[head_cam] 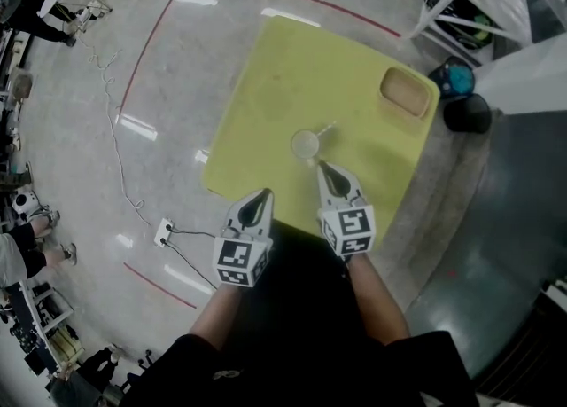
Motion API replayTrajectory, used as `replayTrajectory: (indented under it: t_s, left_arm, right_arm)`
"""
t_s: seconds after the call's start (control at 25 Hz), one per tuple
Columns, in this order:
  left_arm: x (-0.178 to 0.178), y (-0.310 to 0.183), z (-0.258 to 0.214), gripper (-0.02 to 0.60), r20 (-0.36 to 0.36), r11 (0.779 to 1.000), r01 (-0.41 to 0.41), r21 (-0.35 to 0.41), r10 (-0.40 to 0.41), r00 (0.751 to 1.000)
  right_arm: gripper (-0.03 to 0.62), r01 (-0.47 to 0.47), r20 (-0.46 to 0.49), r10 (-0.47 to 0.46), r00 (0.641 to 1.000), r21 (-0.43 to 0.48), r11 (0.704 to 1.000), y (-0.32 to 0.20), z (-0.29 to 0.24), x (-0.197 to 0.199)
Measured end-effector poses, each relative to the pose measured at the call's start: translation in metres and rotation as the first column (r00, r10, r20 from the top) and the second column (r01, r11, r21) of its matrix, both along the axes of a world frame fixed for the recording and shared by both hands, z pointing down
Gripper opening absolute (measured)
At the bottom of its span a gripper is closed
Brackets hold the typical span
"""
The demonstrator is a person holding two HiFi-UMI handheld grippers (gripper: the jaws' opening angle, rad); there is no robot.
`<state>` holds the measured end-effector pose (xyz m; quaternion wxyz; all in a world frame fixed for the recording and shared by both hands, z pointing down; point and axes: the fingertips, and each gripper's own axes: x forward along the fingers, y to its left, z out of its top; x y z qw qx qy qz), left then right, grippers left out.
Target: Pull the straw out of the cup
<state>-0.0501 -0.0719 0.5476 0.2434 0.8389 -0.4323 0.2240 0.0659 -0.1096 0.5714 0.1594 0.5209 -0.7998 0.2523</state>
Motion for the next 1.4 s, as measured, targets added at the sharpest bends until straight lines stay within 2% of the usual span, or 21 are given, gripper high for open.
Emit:
replayTrajectory:
  t_s: [0.28,0.68,0.92,1.4]
  left_arm:
    - [-0.007,-0.016,0.020,0.048,-0.027,0.999,-0.007,-0.039,0.006,1.000]
    - [0.015,-0.055,0.038,0.048,-0.067,0.995,-0.065,-0.072,0.060,0.996]
    - [0.021,-0.071,0.045,0.048,-0.060,0.991,-0.108,-0.081,0.104,0.993]
    - [0.019,-0.081,0.049,0.048,-0.047,0.990,-0.095,-0.099,0.091,0.995]
  right_arm:
    - [0.017,-0.006,-0.058,0.004,0.998,-0.048,0.999,-0.011,0.023,-0.004]
    - [0.017,-0.022,-0.129,0.008,0.992,-0.106,0.994,-0.035,0.034,0.009]
    - [0.017,-0.052,-0.117,0.036,0.992,-0.134,0.990,-0.047,0.043,0.013]
    - [0.018,-0.068,-0.062,0.058,0.996,-0.173,0.982,-0.058,0.061,0.019]
